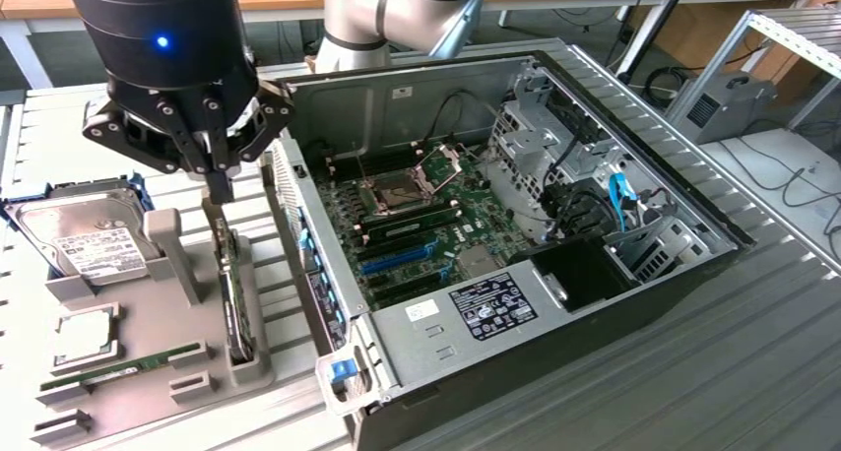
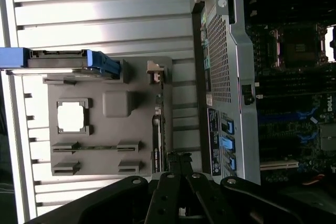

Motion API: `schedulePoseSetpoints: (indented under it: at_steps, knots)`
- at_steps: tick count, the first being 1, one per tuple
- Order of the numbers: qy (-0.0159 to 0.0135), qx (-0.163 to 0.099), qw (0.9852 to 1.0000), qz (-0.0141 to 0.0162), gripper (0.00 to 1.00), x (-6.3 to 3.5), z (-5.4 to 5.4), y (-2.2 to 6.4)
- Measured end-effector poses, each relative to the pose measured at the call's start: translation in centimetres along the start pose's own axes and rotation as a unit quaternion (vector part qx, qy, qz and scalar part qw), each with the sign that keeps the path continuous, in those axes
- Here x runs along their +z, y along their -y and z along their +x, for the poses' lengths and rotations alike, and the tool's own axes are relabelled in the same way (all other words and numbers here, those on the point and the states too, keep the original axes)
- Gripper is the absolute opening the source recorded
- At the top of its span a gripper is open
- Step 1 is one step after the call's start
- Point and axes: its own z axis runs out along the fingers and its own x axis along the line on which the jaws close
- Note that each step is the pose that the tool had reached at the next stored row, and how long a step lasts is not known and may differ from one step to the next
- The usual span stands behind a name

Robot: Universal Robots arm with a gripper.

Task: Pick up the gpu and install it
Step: 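Reach for the gpu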

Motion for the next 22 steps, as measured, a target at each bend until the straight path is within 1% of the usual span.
schedulePoseSetpoints:
  at_steps: [17, 22]
  knots:
    - [0.0005, 0.0, 1.0, 0.0069, 0.11, -0.02, -0.1, 1.95]
    - [0.0007, 0.0, 1.0, 0.0088, 0.11, -0.02, -0.2, 2.33]
